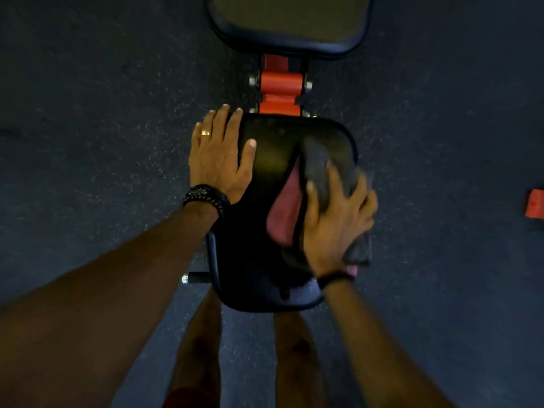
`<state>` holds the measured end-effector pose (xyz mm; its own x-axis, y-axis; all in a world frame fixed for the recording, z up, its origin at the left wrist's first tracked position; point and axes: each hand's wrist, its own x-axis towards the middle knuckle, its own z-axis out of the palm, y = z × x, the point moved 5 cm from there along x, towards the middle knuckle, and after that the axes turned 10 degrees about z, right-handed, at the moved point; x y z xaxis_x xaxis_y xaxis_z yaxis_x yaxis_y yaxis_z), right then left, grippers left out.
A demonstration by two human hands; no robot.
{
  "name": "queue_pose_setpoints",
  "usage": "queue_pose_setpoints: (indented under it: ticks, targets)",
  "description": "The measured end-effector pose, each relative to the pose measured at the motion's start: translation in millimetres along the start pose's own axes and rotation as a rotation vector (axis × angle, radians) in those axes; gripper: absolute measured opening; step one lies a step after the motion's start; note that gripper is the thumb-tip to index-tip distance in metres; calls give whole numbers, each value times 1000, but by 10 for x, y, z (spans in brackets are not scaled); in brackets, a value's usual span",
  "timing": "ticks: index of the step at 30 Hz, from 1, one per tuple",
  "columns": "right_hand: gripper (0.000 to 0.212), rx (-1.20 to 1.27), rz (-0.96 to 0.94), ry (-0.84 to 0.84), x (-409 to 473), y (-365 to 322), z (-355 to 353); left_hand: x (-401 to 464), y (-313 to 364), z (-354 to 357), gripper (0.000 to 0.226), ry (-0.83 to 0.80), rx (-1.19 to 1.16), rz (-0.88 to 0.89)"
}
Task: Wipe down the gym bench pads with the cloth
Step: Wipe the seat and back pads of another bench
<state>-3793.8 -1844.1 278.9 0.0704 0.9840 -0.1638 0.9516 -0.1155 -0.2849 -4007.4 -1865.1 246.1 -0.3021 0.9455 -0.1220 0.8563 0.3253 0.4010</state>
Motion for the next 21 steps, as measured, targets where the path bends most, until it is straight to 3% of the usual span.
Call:
queue_pose_setpoints:
  ticks: [2,6,10,14,18,21]
  targets:
    - [48,-31,79,-1,659,-271,68,-14,5,-9,60,11,-11,-11]
    - [54,-26,-4,-154,1227,-493,126,-13,26,-33,59,24,-6,-7]
    - [43,24,-158,-42,463,-147,-63,-3,13,-39,60,25,-12,0]
    - [34,79,-211,-65,-60,136,-76,-11,-3,-10,61,33,-29,-1]
    - [35,-118,-63,64,511,-530,96,-17,-17,-3,61,97,-119,15]
    - [36,-201,-303,-87,635,-1437,388,-29,-75,-91,61,345,-373,13]
